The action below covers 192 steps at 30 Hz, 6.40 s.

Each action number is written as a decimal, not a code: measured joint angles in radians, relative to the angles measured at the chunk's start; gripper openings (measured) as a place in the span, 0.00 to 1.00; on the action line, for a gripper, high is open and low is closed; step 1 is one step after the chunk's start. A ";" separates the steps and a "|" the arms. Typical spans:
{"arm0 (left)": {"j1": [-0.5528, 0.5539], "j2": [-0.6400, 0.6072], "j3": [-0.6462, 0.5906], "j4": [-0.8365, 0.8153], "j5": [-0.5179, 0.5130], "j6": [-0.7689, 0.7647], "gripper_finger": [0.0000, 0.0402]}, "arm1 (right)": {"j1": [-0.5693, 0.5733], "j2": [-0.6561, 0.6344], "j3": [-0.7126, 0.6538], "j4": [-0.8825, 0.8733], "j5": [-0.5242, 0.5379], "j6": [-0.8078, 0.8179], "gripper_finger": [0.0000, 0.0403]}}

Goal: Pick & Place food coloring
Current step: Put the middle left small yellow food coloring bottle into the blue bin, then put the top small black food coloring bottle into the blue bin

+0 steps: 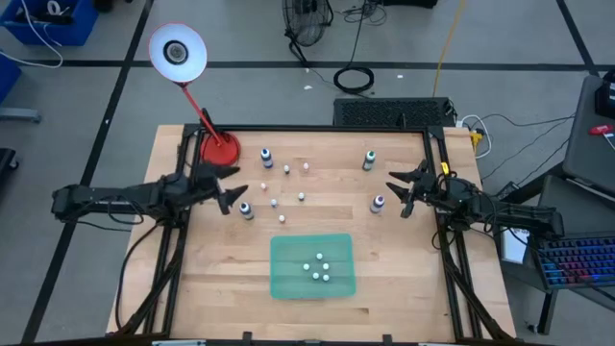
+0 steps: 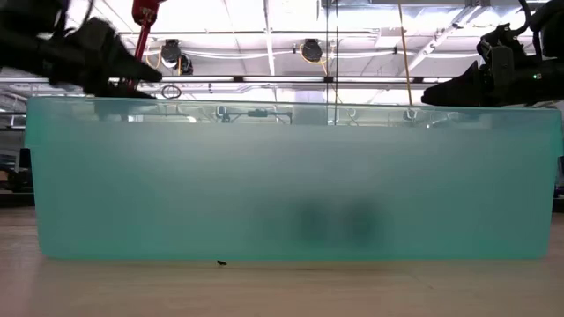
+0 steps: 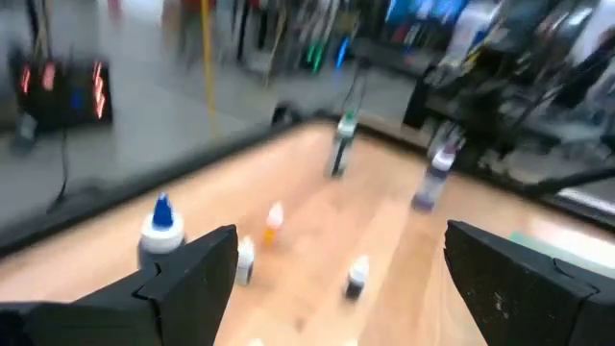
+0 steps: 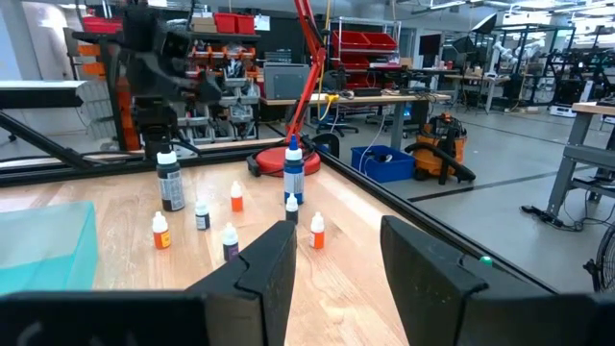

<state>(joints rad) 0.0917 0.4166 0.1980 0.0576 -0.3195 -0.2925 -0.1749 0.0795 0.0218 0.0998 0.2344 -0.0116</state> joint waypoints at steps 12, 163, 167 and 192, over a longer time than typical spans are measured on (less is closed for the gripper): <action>0.225 0.799 0.737 -0.841 0.167 -0.038 0.91 | 0.000 0.000 0.000 0.000 0.000 0.000 0.35; -0.336 1.802 1.573 -0.994 0.289 0.236 0.16 | 0.000 0.002 0.000 -0.002 0.000 0.000 0.35; -0.325 1.808 1.573 -1.002 0.343 0.232 0.16 | 0.000 0.003 0.000 -0.002 0.000 0.000 0.35; -0.315 1.695 1.576 -1.123 0.259 0.159 0.57 | 0.000 0.004 0.000 0.000 0.000 0.000 0.35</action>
<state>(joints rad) -0.2234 2.1112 1.7744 -1.0657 -0.0602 -0.1337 -0.1752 0.0831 0.0217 0.0996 0.2345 -0.0116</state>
